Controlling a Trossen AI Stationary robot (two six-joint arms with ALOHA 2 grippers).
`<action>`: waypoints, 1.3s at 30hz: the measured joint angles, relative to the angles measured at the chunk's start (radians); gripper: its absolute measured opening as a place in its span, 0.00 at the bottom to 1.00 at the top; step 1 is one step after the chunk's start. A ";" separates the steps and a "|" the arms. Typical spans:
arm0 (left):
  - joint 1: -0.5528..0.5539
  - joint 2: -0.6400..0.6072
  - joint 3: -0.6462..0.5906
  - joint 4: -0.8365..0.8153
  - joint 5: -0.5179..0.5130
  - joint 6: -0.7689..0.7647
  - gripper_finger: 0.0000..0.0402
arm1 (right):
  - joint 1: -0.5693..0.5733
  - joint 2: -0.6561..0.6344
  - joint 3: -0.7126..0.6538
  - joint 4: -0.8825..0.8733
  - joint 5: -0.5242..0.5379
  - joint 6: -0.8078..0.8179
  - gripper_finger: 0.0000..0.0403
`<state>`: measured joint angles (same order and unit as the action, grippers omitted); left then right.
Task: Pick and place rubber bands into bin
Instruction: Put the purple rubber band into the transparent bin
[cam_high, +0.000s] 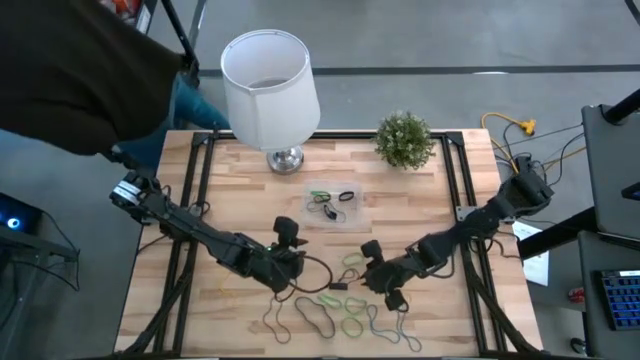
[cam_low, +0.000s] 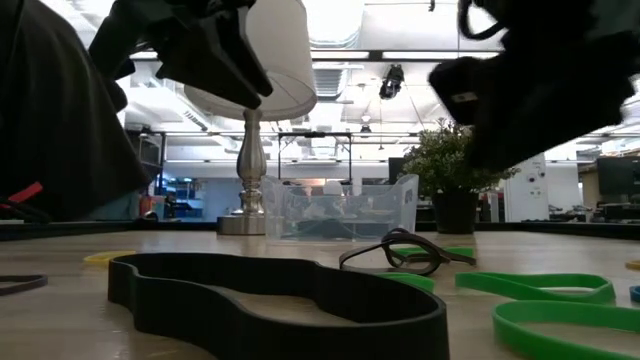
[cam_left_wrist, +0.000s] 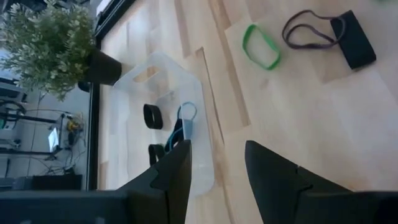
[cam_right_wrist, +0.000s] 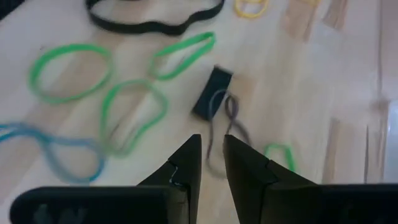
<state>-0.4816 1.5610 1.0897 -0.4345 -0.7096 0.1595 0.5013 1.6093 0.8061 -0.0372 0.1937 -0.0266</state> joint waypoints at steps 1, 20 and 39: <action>-0.001 0.000 0.000 -0.001 0.000 0.000 0.34 | -0.006 0.015 0.002 0.015 0.000 -0.010 0.16; -0.012 -0.006 0.000 -0.006 -0.001 -0.024 0.34 | -0.088 0.223 0.103 0.053 -0.021 -0.054 0.16; -0.012 -0.007 0.000 -0.012 -0.002 -0.024 0.34 | -0.087 0.225 0.106 0.050 -0.011 -0.112 0.02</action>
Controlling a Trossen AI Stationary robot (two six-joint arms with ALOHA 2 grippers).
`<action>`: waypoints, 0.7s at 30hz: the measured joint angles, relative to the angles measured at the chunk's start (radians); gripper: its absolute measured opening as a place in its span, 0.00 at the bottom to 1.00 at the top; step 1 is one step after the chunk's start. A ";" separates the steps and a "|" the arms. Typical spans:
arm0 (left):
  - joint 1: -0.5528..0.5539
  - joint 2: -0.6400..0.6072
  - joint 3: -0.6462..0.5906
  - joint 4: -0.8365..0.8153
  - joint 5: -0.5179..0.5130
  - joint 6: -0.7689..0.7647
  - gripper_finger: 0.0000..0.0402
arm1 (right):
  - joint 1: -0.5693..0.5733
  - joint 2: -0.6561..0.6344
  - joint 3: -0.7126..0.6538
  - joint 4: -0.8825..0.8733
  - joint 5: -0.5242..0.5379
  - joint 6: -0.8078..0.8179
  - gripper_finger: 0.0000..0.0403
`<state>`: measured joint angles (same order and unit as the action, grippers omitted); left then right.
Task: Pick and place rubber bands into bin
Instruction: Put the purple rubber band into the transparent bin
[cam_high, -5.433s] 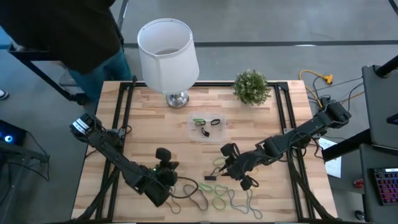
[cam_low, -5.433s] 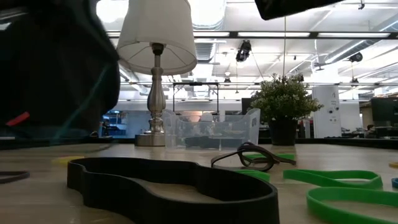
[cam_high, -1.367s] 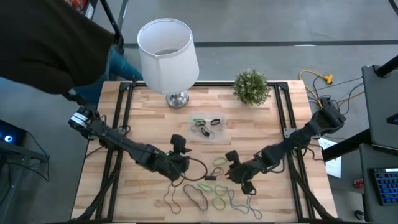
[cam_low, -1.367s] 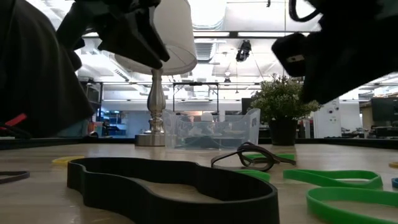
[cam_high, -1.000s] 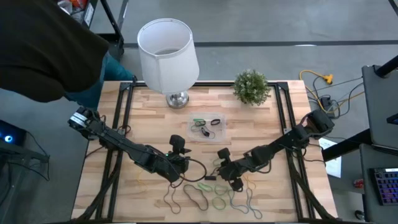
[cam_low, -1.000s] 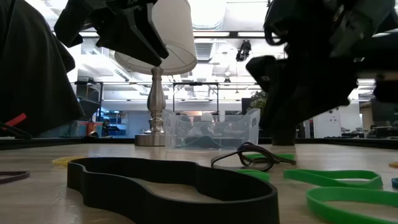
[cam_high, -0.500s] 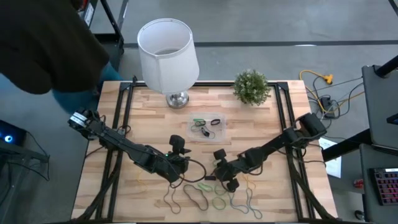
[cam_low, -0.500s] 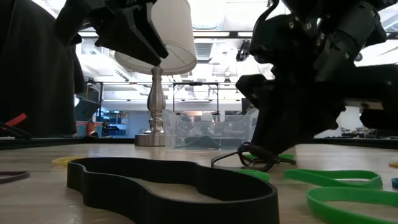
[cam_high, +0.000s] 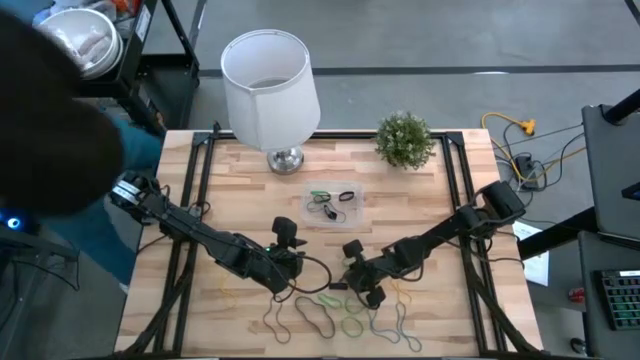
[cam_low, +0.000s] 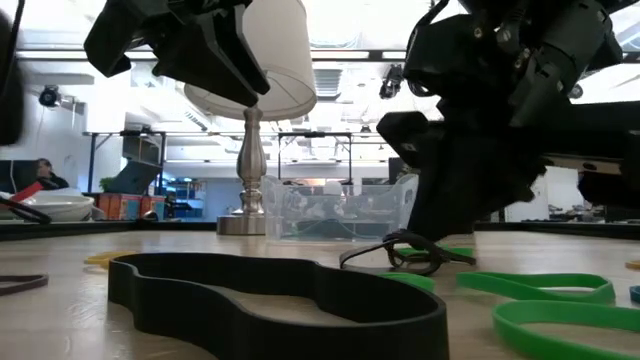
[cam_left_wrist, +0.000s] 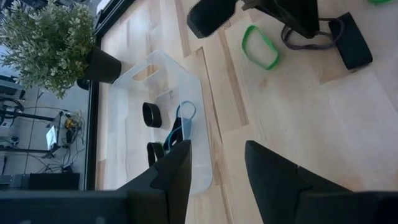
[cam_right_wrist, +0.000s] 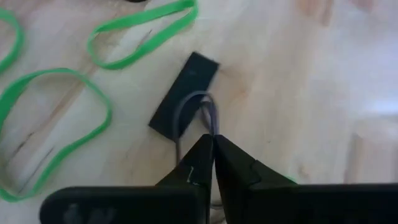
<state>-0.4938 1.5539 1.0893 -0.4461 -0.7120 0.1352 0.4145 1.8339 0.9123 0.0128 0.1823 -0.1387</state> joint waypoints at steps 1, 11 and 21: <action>0.000 0.000 0.000 0.000 0.000 0.000 0.34 | 0.000 -0.007 0.000 -0.002 0.012 -0.001 0.02; 0.000 0.000 -0.001 -0.015 0.000 -0.024 0.34 | 0.017 -0.143 0.000 -0.017 0.099 -0.085 0.02; -0.013 0.000 -0.001 -0.017 0.000 -0.026 0.34 | 0.008 -0.267 0.000 -0.002 0.300 -0.222 0.02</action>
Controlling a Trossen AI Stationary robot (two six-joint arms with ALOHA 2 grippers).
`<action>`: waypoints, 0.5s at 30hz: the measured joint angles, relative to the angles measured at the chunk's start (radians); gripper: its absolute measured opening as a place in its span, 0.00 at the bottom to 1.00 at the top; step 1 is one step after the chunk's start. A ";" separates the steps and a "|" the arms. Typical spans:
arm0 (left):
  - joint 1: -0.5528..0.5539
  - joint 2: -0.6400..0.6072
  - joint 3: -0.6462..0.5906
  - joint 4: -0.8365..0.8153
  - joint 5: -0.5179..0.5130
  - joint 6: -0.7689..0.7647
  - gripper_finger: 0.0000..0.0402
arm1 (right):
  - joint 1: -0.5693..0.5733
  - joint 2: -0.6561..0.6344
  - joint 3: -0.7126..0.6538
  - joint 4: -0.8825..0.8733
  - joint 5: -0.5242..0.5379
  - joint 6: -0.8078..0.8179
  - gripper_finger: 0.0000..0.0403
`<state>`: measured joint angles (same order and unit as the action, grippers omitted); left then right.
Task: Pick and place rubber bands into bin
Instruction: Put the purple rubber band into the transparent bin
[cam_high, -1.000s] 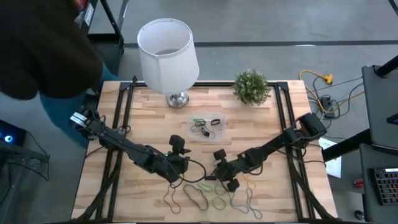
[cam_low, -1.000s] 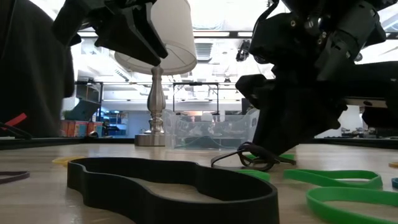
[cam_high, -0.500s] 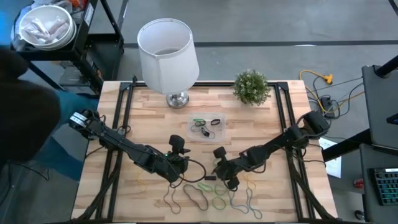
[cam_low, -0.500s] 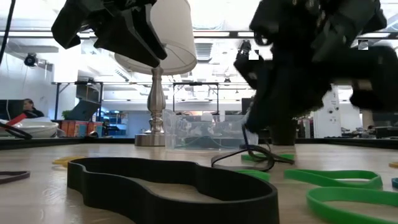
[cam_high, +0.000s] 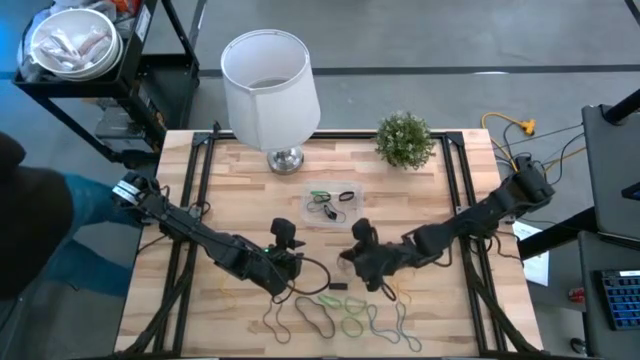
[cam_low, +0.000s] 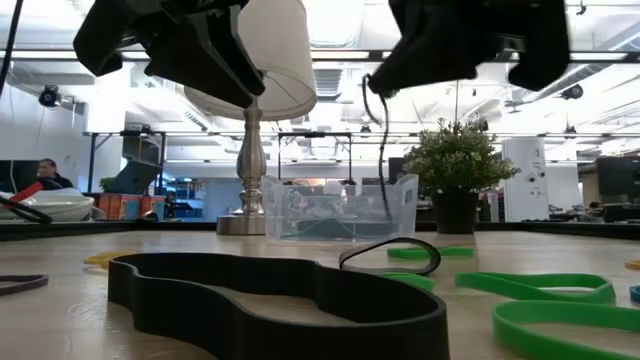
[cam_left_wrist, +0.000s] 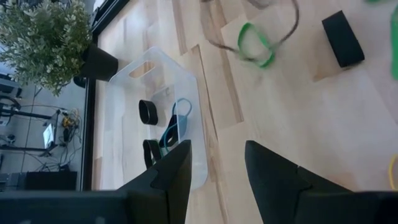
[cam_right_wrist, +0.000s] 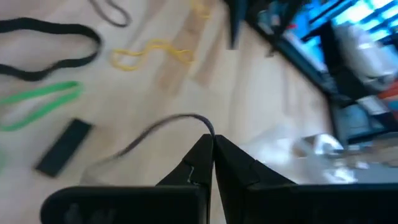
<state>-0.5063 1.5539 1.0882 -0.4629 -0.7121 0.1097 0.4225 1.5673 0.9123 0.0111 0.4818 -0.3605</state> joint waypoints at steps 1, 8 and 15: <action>-0.001 0.000 0.000 0.000 0.000 0.000 0.34 | -0.005 -0.004 0.000 0.008 0.013 -0.015 0.02; -0.005 0.000 0.000 -0.001 0.000 0.000 0.34 | -0.090 -0.008 0.000 0.062 0.021 -0.088 0.02; -0.007 0.000 0.000 -0.002 0.000 0.000 0.34 | -0.173 -0.008 0.000 0.147 0.168 -0.193 0.02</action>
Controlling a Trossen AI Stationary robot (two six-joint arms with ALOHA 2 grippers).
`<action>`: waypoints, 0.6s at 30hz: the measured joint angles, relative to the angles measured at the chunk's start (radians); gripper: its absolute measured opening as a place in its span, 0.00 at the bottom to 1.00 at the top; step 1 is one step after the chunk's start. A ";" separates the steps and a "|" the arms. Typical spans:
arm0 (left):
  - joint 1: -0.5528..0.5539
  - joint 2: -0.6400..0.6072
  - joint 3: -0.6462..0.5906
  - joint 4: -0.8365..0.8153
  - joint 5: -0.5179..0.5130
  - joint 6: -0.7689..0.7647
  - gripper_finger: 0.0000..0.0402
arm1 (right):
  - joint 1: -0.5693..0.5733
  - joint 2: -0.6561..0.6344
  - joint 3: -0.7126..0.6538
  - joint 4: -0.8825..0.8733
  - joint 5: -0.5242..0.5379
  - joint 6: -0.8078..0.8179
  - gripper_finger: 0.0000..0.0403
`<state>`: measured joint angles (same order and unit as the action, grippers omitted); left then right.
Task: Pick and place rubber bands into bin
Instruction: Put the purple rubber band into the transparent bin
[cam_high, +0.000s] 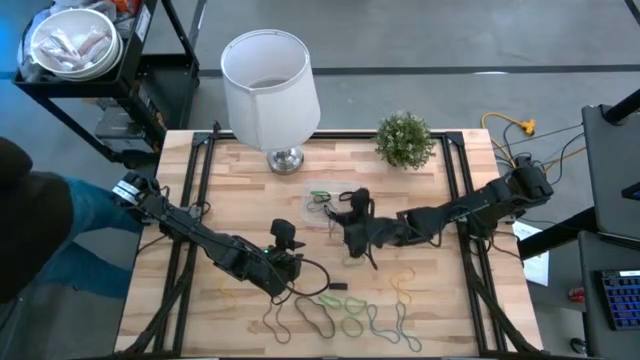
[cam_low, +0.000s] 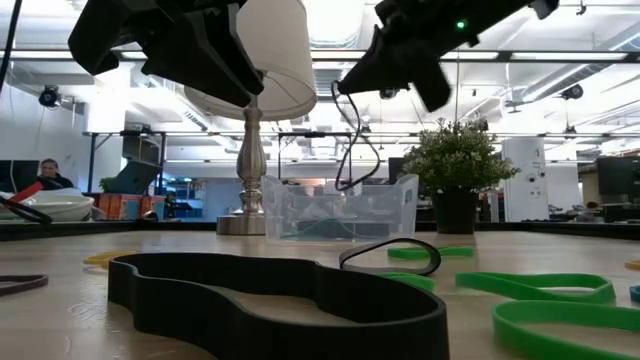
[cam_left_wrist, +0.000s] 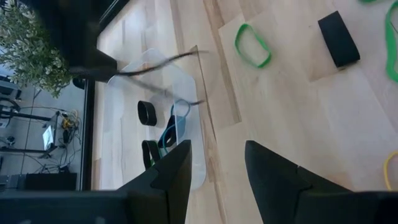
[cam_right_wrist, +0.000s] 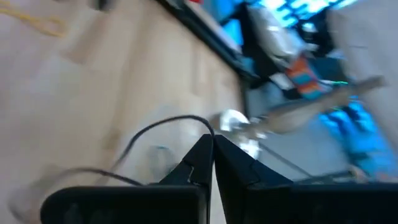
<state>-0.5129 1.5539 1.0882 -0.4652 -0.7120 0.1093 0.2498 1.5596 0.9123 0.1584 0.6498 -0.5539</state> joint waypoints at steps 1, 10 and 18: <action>0.000 0.000 0.000 0.000 0.000 0.000 0.34 | -0.009 -0.001 0.000 0.016 0.016 -0.018 0.02; -0.013 0.000 0.000 -0.002 0.000 0.000 0.34 | -0.131 -0.003 -0.001 0.046 -0.013 0.003 0.02; -0.026 0.000 0.000 -0.002 0.000 0.000 0.34 | -0.249 0.007 -0.004 -0.100 -0.141 0.193 0.02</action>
<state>-0.5385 1.5538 1.0882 -0.4668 -0.7116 0.1093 0.0012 1.5665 0.9085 0.0581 0.5087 -0.3614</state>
